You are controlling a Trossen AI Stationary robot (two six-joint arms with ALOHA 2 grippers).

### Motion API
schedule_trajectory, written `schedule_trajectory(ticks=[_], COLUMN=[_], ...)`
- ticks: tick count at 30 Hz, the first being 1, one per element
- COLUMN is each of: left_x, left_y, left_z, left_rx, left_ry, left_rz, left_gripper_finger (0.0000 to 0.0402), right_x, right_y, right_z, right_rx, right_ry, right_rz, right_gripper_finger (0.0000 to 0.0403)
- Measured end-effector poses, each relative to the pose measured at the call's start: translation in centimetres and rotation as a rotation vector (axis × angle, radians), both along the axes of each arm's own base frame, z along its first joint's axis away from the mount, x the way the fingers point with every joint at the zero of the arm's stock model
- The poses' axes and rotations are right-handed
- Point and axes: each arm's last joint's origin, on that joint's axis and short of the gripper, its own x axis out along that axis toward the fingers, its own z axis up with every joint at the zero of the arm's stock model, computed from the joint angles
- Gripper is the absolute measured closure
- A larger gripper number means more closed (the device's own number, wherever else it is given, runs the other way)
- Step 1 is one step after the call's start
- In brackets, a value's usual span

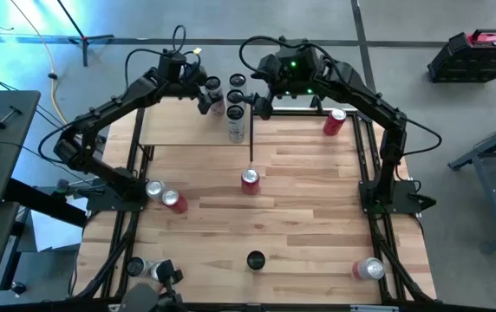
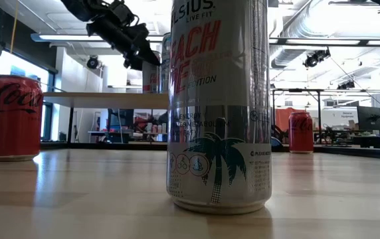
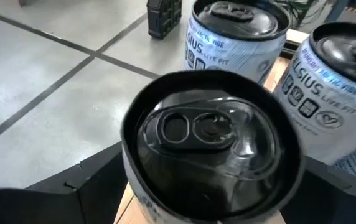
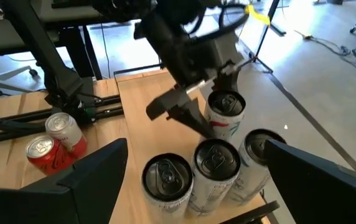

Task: Place canned beverage on shelf
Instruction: Put the middle pink soda can on the shelf

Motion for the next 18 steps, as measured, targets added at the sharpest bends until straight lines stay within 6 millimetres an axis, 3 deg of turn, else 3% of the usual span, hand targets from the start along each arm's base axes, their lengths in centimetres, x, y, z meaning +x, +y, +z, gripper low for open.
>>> schedule_trajectory(ticks=[6,15,18], left_x=[-0.39,-0.35,-0.72], left_y=[-0.13,-0.28,-0.08], left_z=[1.08,1.01,1.13], left_rx=[0.01,0.017,0.009], left_ry=[-0.06,-0.052,-0.061], left_rz=[0.043,-0.005,-0.057], left_gripper_finger=[0.0075,0.016,0.0162], right_x=[-0.05,-0.02,-0.02], right_y=[0.02,0.05,0.11], right_z=[-0.1,-0.12,-0.14], right_rx=[0.007,0.016,0.025], right_ry=[0.01,0.007,0.008], right_rz=[-0.002,0.007,0.006], right_gripper_finger=[0.0041,0.0041,0.0041])
